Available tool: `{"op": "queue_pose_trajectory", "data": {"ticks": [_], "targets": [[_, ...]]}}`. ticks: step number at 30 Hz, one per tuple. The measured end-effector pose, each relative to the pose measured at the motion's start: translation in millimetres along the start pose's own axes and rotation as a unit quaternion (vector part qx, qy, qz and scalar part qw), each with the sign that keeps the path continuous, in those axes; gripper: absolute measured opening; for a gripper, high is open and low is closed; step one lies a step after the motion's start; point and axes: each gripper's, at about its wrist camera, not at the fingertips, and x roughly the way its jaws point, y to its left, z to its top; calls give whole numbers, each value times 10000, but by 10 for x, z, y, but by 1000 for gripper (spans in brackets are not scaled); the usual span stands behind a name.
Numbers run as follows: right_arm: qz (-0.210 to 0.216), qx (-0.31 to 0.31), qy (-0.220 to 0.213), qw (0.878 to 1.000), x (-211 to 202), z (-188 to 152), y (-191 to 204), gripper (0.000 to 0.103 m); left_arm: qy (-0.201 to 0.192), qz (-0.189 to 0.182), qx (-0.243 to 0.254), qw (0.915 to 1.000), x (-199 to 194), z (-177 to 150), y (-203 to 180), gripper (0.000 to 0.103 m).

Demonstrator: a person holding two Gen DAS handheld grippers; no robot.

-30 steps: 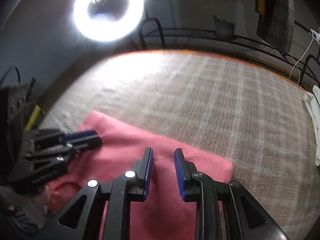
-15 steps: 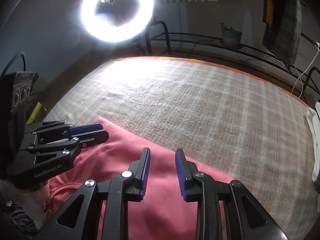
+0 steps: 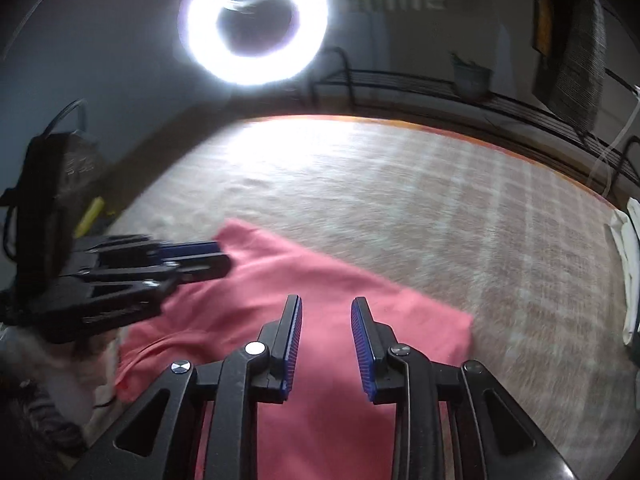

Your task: Fold small clothes

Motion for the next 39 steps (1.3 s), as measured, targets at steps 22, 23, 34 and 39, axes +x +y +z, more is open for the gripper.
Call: {"op": "queue_pose_trajectory", "data": {"ticks": [22, 23, 34, 39], "targets": [[70, 521, 327, 9981, -479, -981, 129, 22, 324, 324, -11, 9989, -516, -857, 133, 17], [53, 577, 341, 9977, -500, -1054, 111, 22, 386, 363, -58, 9986, -500, -925, 170, 17], [355, 1064, 657, 9915, -725, -1519, -101, 27, 435, 19, -748, 9962, -766, -1094, 530, 24], [645, 1525, 59, 9862, -996, -1438, -400, 49, 90, -146, -1395, 9901, -852, -842, 784, 44]]}}
